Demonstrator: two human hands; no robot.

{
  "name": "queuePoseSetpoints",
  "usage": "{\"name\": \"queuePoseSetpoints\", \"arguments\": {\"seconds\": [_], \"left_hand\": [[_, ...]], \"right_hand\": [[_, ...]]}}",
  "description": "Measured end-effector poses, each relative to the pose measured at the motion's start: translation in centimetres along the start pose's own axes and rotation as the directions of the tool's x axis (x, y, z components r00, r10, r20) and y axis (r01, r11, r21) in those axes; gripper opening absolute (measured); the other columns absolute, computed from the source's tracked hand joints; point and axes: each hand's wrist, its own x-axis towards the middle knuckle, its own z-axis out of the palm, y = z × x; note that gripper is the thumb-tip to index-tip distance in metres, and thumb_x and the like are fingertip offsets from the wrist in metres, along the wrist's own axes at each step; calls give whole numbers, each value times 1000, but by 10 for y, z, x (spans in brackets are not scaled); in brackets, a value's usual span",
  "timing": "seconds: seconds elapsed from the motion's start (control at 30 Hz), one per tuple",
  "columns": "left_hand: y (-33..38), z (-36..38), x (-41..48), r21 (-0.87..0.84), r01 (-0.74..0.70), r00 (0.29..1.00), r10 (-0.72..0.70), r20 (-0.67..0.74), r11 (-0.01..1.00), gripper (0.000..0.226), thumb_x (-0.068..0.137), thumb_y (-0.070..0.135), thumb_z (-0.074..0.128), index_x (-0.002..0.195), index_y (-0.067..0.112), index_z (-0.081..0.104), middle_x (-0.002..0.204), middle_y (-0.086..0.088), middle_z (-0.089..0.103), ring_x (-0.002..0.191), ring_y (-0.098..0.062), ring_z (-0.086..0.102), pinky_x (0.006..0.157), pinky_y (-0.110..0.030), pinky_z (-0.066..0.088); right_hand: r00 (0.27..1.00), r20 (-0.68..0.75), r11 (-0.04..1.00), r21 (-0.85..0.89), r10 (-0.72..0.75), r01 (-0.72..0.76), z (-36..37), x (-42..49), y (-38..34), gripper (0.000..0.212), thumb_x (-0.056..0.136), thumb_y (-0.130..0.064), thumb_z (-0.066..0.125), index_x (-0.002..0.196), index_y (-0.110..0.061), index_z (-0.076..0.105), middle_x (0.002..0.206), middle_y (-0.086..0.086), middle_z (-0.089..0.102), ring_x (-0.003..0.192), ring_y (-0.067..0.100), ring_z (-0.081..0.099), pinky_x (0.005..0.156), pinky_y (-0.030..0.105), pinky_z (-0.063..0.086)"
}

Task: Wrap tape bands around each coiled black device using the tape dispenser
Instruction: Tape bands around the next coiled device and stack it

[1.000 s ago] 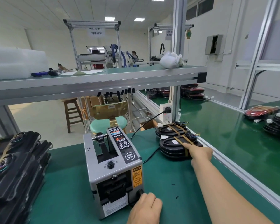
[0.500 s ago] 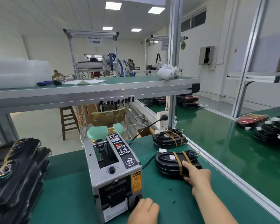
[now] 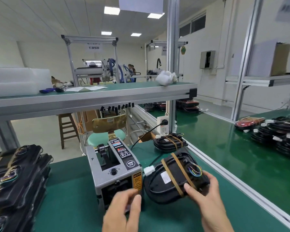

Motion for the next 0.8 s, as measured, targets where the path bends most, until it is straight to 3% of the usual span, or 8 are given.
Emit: {"name": "queuePoseSetpoints", "arguments": {"seconds": [0.07,0.17,0.37,0.53,0.7,0.8], "left_hand": [[16,-16,14,-36,-62,997,60,-48,997,15,86,39,69,101,34,69,94,19,68,90,1,65,80,-7,47],[36,-38,35,-117,-5,1000,5,4,993,40,72,50,65,108,35,63,102,17,65,100,2,61,85,-9,45],[44,-58,45,-88,129,978,-112,178,988,59,63,62,64,118,44,51,118,21,58,111,12,51,86,-11,39],[47,-69,44,-140,127,943,-76,324,982,75,63,73,72,130,62,41,125,34,56,120,15,48,99,-15,36],[47,-80,35,-193,174,894,-72,443,966,78,58,57,80,127,64,44,125,29,60,118,5,56,94,-10,43],[37,-92,28,-212,216,907,-115,405,953,67,59,48,80,120,57,53,121,17,66,112,-6,63,98,-25,49]], "right_hand": [[986,114,988,-86,-120,130,-1,-8,-17,69,74,12,76,120,-32,50,107,-10,72,94,5,69,83,20,52],[942,262,953,-162,-207,255,-4,-14,-40,74,75,9,78,119,-42,49,108,-19,70,96,4,70,78,8,49],[892,417,969,-89,-173,229,-1,-29,-44,75,76,12,77,116,-47,54,111,-6,71,100,17,71,78,17,53],[811,571,959,-135,-131,250,14,-49,-34,73,70,-11,81,128,-41,46,113,2,69,100,24,68,89,30,53],[690,712,931,-152,-130,332,38,-59,-33,75,77,-2,77,133,-38,43,116,2,67,102,35,62,94,46,51],[634,765,934,-135,-114,331,54,-60,-34,73,78,0,75,132,-39,44,123,0,66,110,28,62,96,43,49]]}}
